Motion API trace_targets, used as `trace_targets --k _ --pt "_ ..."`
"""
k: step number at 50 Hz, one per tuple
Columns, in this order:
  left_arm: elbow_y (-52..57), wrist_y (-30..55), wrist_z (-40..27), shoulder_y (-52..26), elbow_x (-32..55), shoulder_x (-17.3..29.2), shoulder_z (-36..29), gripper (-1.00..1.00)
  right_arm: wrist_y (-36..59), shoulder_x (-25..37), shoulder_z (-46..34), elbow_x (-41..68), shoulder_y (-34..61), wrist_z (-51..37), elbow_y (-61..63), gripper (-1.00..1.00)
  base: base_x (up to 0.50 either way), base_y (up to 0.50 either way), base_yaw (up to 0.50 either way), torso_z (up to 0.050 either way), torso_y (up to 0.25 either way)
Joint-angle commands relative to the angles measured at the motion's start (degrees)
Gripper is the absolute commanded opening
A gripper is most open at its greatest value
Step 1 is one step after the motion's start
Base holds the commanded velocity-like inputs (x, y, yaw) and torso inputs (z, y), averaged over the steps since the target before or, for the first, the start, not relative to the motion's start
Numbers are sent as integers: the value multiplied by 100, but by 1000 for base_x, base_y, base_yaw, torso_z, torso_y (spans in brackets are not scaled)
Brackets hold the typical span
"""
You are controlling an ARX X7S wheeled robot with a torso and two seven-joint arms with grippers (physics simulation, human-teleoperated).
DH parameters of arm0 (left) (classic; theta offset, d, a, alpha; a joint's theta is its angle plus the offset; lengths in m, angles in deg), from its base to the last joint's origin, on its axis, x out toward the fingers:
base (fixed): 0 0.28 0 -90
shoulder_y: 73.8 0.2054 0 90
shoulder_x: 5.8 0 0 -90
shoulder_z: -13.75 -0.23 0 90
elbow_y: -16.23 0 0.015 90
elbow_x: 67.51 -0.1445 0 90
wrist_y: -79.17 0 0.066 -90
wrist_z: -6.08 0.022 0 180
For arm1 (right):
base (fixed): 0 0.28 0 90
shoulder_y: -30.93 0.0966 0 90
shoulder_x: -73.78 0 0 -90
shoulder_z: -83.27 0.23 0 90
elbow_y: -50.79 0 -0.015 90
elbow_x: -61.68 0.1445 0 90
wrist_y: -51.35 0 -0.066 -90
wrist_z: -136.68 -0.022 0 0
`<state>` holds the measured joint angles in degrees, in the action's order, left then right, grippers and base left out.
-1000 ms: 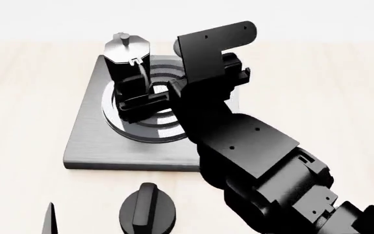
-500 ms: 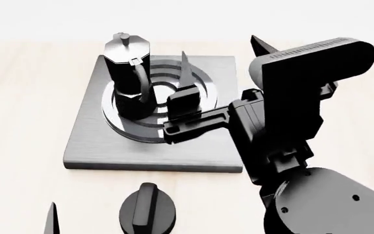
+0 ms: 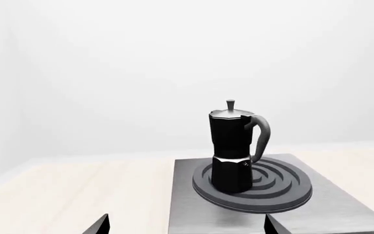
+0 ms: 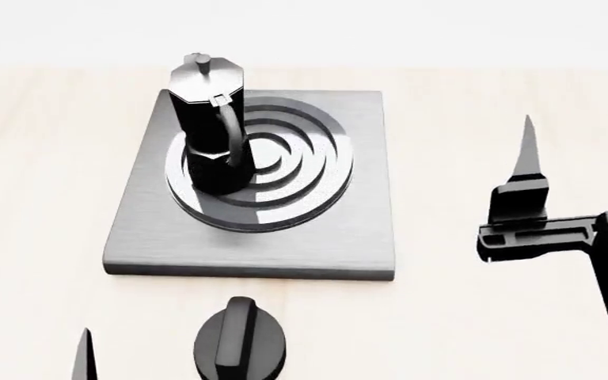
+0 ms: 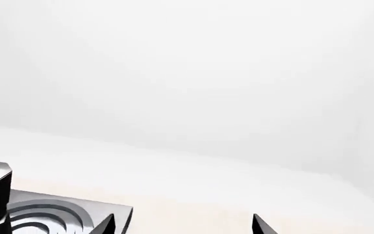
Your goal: Put both moka pots on the stove.
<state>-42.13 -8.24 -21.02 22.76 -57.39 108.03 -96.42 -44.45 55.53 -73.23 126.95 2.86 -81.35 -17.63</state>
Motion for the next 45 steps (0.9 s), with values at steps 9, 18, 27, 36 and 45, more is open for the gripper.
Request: trace_targets --k 9,18,27,36,45 --pt "-3 -4 -35 -7 -16 16 -18 100 -504 1186 15 991 -427 792 -707 100 0 0 0 0 0" --pt "33 22 -53 -8 -17 26 -31 100 82 1178 77 1192 -266 1208 -1143 100 0 0 0 0 0" --pt "11 -11 -51 -10 -1 31 -41 100 1363 1028 258 1385 200 1738 -1635 100 0 0 0 0 0" --pt "-34 -33 -39 -24 1 28 -74 100 2056 889 366 1495 502 2143 -2026 100 0 0 0 0 0" --pt "-222 -167 -1 -65 12 20 -73 100 2775 420 450 1338 954 2414 -2723 100 0 0 0 0 0"
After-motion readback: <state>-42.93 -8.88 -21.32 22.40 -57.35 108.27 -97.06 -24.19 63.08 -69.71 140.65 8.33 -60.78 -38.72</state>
